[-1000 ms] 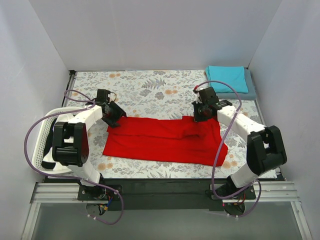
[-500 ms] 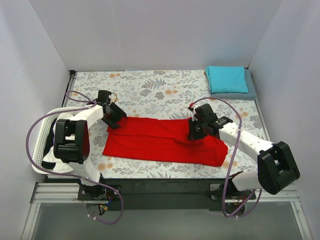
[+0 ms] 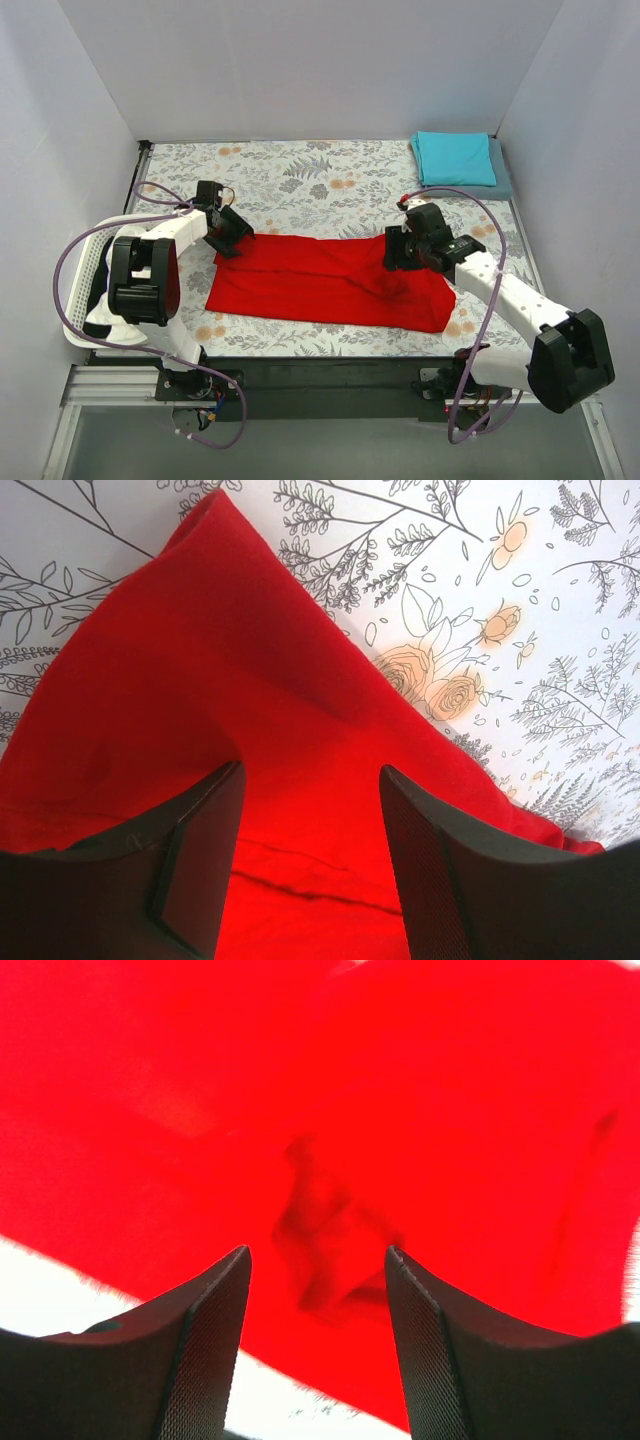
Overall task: Fold and stack the t-shirts
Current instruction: Fold the tshirt
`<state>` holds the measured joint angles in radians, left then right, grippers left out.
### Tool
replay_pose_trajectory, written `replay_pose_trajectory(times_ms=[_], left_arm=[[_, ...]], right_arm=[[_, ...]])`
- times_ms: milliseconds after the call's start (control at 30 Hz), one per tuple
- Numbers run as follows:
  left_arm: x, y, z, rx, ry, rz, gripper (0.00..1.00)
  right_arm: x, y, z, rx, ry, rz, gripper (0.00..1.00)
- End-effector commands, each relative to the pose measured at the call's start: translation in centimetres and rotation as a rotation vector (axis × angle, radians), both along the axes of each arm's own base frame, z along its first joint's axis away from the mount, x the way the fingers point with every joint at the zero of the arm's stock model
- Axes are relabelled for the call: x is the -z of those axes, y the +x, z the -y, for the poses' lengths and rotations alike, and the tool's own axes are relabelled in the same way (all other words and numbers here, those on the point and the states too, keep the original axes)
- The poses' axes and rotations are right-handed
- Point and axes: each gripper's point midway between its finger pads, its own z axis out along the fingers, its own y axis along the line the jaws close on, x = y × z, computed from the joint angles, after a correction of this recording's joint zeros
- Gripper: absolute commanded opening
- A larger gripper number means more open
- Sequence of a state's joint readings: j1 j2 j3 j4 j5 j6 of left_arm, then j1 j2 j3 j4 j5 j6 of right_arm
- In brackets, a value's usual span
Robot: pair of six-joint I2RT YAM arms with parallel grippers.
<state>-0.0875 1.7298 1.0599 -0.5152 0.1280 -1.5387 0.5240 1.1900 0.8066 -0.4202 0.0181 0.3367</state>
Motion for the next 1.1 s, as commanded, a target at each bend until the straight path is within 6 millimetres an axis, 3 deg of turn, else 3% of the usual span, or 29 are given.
replay_pose_trajectory(times_ms=[0, 167, 333, 633, 800, 967, 1067], left_arm=[[-1.5, 1.2, 0.4, 0.025, -0.008, 0.052, 0.55], [-1.5, 1.2, 0.5, 0.023, -0.012, 0.049, 0.55], [-1.7, 1.1, 0.5, 0.023, -0.012, 0.052, 0.55], [-1.7, 0.9, 0.3, 0.026, -0.004, 0.051, 0.55], [-1.8, 0.7, 0.3, 0.026, 0.000, 0.050, 0.55], [-1.6, 0.5, 0.3, 0.024, -0.002, 0.045, 0.55], [-1.7, 0.4, 0.4, 0.027, -0.012, 0.050, 0.55]], right_arm=[[0.5, 1.8, 1.6, 0.065, -0.076, -0.007, 0.62], [4.0, 2.2, 1.4, 0.055, -0.137, -0.092, 0.56], [3.6, 2.4, -0.3, 0.019, -0.142, -0.063, 0.52], [4.2, -2.5, -5.3, -0.172, -0.103, -0.112, 0.52], [2.5, -5.3, -7.1, -0.262, -0.019, -0.117, 0.51], [1.3, -6.1, -6.0, -0.251, -0.022, -0.093, 0.53], [0.8, -4.6, -4.4, -0.165, -0.097, -0.037, 0.56]])
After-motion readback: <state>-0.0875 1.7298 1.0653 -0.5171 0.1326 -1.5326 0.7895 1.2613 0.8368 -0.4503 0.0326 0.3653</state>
